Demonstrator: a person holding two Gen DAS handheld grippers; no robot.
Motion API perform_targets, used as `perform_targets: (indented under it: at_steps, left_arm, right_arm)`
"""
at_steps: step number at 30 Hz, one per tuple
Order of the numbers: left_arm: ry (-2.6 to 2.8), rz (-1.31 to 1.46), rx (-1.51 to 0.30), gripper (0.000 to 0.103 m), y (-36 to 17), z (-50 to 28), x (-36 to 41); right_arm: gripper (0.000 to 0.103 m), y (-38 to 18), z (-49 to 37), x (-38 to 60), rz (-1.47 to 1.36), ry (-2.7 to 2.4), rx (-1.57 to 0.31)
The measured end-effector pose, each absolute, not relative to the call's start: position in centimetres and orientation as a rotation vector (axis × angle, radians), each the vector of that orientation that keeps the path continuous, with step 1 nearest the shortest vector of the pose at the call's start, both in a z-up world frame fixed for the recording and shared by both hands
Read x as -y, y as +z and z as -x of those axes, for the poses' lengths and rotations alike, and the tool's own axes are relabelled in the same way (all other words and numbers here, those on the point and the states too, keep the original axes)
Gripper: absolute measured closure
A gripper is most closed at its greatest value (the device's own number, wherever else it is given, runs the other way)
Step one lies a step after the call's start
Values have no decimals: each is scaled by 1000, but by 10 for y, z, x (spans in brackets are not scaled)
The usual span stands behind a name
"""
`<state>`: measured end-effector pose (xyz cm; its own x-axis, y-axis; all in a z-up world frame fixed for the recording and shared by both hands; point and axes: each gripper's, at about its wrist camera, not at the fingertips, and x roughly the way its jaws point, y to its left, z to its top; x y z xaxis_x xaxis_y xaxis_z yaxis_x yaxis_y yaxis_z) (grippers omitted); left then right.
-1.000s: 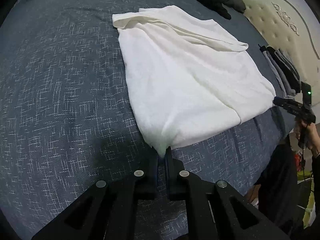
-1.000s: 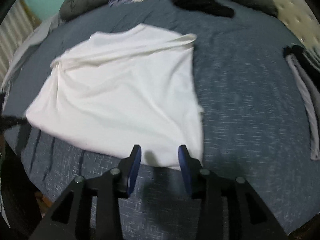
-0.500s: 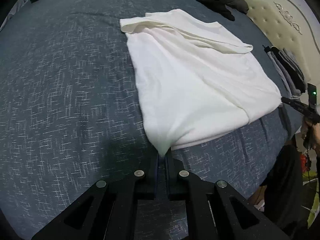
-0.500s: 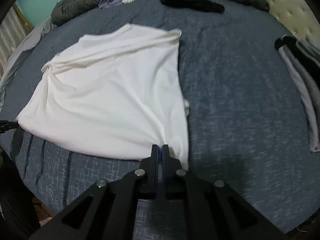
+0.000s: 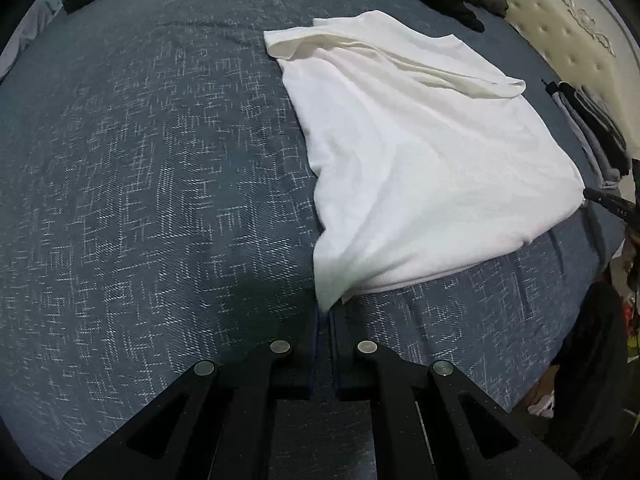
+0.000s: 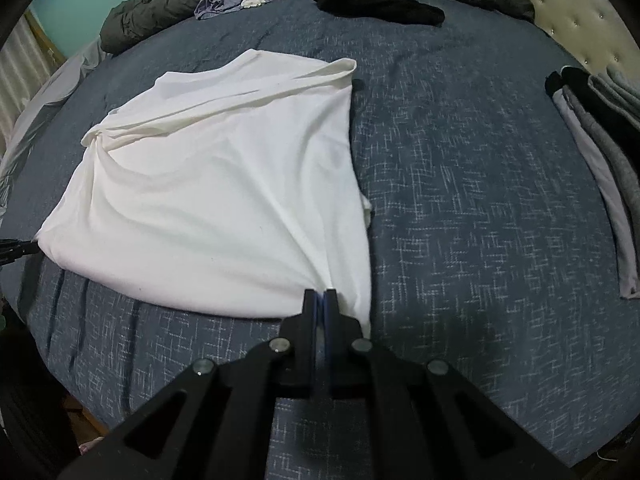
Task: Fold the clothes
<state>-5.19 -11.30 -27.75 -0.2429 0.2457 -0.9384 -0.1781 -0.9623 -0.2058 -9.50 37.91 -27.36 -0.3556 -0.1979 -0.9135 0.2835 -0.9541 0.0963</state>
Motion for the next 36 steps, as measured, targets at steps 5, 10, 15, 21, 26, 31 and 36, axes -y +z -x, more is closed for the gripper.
perform_targets:
  at_steps: [5, 10, 15, 21, 26, 31, 36]
  left_arm:
    - [2255, 1691, 36, 89, -264, 42, 95]
    - [2225, 1676, 16, 56, -261, 41, 82]
    - [2207, 1699, -183, 55, -278, 45, 58]
    - [2218, 1746, -369, 99, -294, 47, 44]
    - [2306, 1700, -439, 100, -282, 49, 48]
    - [2341, 1676, -439, 100, -272, 48, 52]
    - [2349, 1680, -501, 100, -273, 50, 46]
  right_arm:
    - [101, -268, 94, -372, -1553, -2351, -129]
    - [99, -263, 93, -372, -1533, -2345, -102]
    - [97, -270, 91, -376, -1555, -2327, -99]
    - [61, -278, 88, -380, -1583, -2306, -96]
    - [60, -284, 86, -384, -1605, -2287, -93]
    - [81, -279, 85, -383, -1595, -2317, -140]
    - [98, -269, 84, -381, -1570, -2364, -207]
